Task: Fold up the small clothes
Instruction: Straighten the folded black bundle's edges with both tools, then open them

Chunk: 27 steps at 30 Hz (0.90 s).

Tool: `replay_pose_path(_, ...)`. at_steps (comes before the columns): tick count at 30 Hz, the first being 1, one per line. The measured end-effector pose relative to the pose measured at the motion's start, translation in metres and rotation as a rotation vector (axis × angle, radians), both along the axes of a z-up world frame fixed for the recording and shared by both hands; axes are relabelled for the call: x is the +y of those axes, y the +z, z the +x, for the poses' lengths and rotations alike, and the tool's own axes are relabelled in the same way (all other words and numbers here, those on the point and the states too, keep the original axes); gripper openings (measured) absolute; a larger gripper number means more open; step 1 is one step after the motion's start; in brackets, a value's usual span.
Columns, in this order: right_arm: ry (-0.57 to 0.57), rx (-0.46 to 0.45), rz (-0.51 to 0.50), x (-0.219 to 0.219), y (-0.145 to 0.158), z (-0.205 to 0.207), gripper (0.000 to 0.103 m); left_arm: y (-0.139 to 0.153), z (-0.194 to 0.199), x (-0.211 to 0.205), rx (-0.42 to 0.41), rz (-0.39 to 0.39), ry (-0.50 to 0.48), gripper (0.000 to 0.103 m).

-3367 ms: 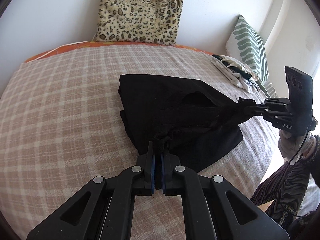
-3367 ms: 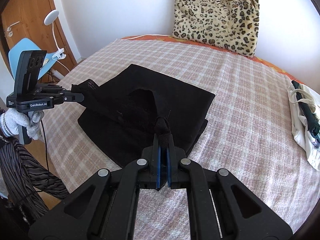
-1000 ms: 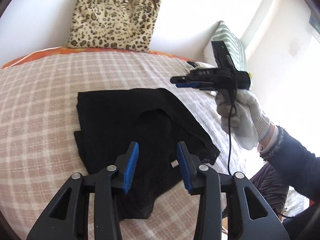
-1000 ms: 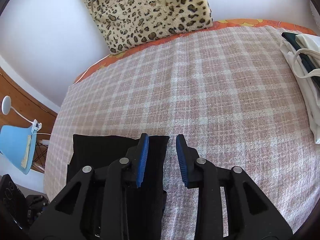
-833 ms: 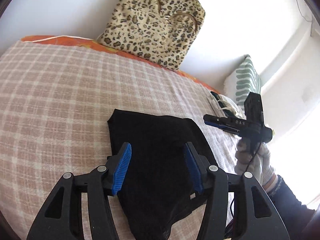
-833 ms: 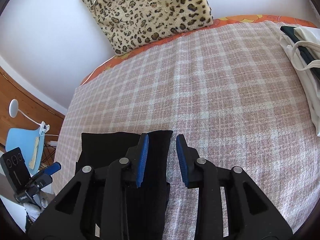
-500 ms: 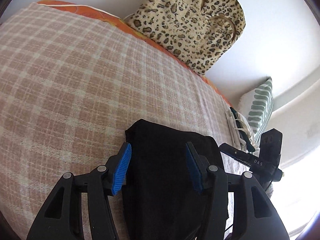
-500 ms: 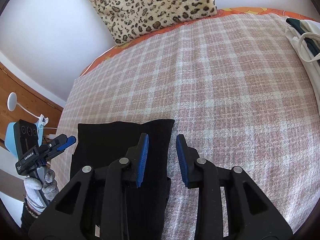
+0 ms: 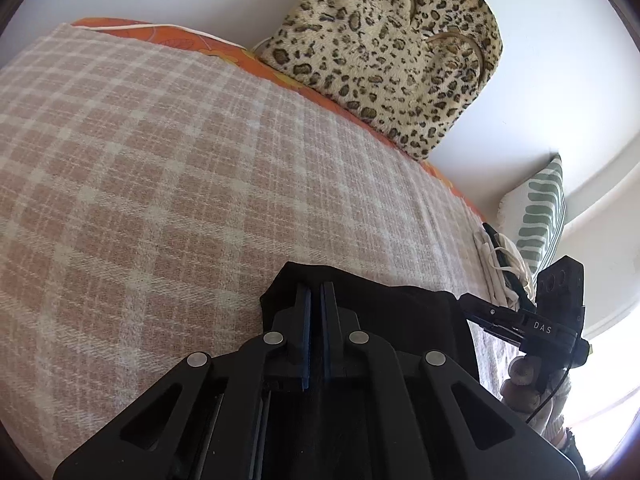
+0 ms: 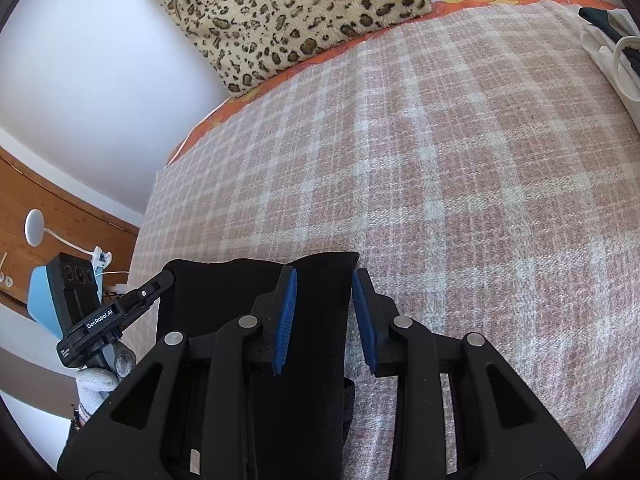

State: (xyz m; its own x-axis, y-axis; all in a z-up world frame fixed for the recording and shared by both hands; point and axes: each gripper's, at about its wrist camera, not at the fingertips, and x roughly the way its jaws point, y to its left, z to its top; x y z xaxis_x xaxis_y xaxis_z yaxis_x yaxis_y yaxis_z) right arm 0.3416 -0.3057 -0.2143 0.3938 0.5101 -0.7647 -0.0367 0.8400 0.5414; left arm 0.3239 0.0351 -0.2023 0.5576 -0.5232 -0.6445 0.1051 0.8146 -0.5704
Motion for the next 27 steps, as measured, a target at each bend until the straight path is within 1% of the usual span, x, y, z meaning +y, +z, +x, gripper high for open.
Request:
replay_pose_path(3,-0.009,0.010,0.022,0.003,-0.008,0.006,0.031,-0.004,0.000,0.003,0.011,0.025,0.021,0.002)
replay_pose_path(4,-0.003,0.005,0.001,0.007,-0.008,0.008,0.028,-0.005,0.000,0.004,0.013,0.041,0.032,0.002)
replay_pose_path(5,-0.003,-0.011,-0.053,0.012,-0.006,0.009,0.024,-0.006,-0.001,0.004,0.012,0.060,0.038,0.002)
replay_pose_path(6,0.000,-0.026,-0.119,0.017,-0.005,0.012,0.015,-0.007,-0.001,0.006,0.012,0.079,0.046,0.002)
replay_pose_path(7,0.008,-0.036,-0.170,0.021,-0.004,0.014,0.012,-0.007,-0.001,0.009,0.011,0.081,0.054,0.002)
replay_pose_path(8,0.011,-0.041,-0.195,0.022,-0.005,0.016,0.011,-0.007,-0.001,0.013,0.013,0.072,0.064,0.002)
replay_pose_path(10,0.006,-0.041,-0.204,0.021,-0.005,0.019,0.011,-0.004,-0.001,0.022,0.014,0.049,0.075,0.002)
replay_pose_path(12,-0.002,-0.053,-0.240,0.021,0.001,0.018,0.011,0.004,-0.005,0.027,-0.002,0.055,0.079,0.002)
replay_pose_path(13,-0.009,-0.062,-0.260,0.020,0.005,0.018,0.011,0.008,-0.007,0.029,-0.007,0.061,0.076,0.003)
replay_pose_path(14,-0.013,-0.069,-0.255,0.017,0.008,0.016,0.011,0.011,-0.009,0.030,-0.006,0.059,0.070,0.010)
replay_pose_path(15,-0.015,-0.067,-0.231,0.014,0.011,0.014,0.011,0.013,-0.012,0.032,-0.004,0.054,0.066,0.014)
replay_pose_path(16,-0.017,-0.065,-0.201,0.010,0.014,0.012,0.011,0.015,-0.015,0.033,-0.004,0.054,0.062,0.022)
replay_pose_path(17,-0.019,-0.066,-0.182,0.006,0.018,0.009,0.013,0.017,-0.018,0.033,-0.007,0.058,0.057,0.029)
replay_pose_path(18,-0.023,-0.068,-0.175,0.003,0.021,0.005,0.018,0.018,-0.022,0.034,-0.013,0.057,0.048,0.030)
replay_pose_path(19,-0.026,-0.074,-0.169,0.000,0.024,-0.001,0.026,0.019,-0.025,0.035,-0.011,0.055,0.038,0.037)
replay_pose_path(20,-0.030,-0.079,-0.162,-0.003,0.026,-0.007,0.030,0.019,-0.027,0.036,-0.003,0.057,0.034,0.050)
replay_pose_path(21,-0.035,-0.081,-0.157,-0.007,0.028,-0.014,0.038,0.018,-0.029,0.038,0.005,0.055,0.036,0.055)
replay_pose_path(22,-0.038,-0.085,-0.148,-0.010,0.031,-0.021,0.042,0.017,-0.030,0.040,0.007,0.041,0.036,0.056)
replay_pose_path(24,-0.036,-0.084,-0.119,-0.018,0.035,-0.036,0.044,0.015,-0.032,0.045,0.016,0.017,0.039,0.056)
replay_pose_path(26,-0.028,-0.074,-0.074,-0.025,0.039,-0.051,0.049,0.013,-0.032,0.050,0.022,-0.015,0.048,0.056)
replay_pose_path(27,-0.026,-0.070,-0.052,-0.028,0.041,-0.059,0.055,0.012,-0.031,0.052,0.027,-0.039,0.050,0.056)
